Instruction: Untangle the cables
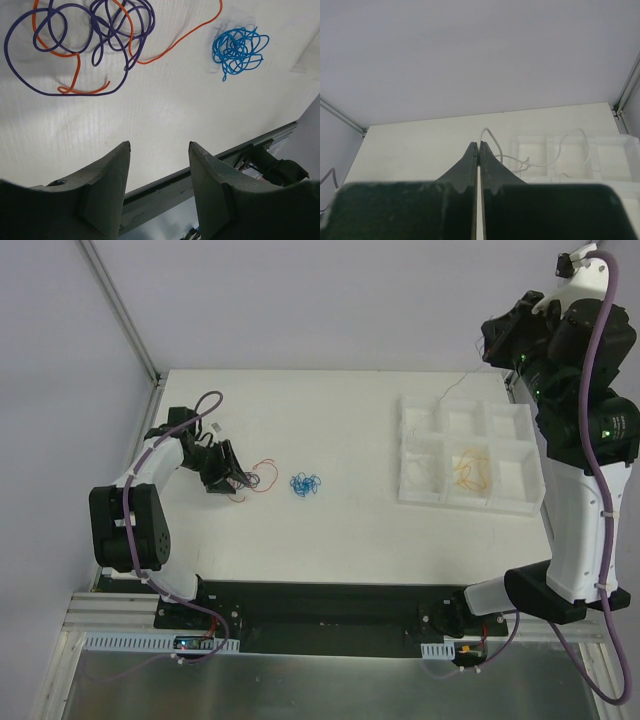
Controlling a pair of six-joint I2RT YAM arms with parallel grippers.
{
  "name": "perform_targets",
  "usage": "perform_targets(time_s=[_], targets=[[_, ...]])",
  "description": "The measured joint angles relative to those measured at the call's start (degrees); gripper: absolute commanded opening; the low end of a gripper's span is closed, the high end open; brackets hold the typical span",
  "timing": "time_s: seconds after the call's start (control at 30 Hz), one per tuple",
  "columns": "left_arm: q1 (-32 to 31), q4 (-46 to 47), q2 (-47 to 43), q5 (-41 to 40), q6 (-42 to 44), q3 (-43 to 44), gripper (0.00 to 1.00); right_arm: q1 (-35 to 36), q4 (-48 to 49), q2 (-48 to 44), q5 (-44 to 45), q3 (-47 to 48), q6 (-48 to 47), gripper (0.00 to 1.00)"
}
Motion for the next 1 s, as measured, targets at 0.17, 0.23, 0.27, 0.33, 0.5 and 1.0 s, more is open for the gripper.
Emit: perform_targets(time_s=[0.17, 0.23, 0.27, 0.33, 0.5, 1.0], targets=[[0.0, 0.0, -0.6, 0.7, 0.0, -1.5, 0.57, -1.2, 0.8, 0.3, -0.7, -1.5, 0.2, 0.00], [0.0, 0.0, -0.9, 1.0, 0.0, -1.7, 0.59, -1.5, 2.1, -0.8, -0.9, -5.4, 0.2, 0.00], [-0.1, 0.0, -1.0, 1.0, 0.0, -1.7, 0.60, -1.6, 2.3, -1.4, -0.9, -7.5, 0.2, 0.00], [-0.3, 0.1, -1.3, 1.1, 0.0, -1.7, 0.62, -1.7, 4.0, -3.2, -1.0, -14.3, 0.2, 0.00], [-0.4, 0.3, -3.7, 1.5, -0.1, -3.0, 0.64, -1.8, 8.0, -7.7, -1.7, -34.1, 1.7, 0.00], [-3.4, 0.3, -11.9, 3.4, -1.1, -7.3, 0.67, -4.4, 13.2, -3.3, -10.8, -56.5, 9.0, 0.00]])
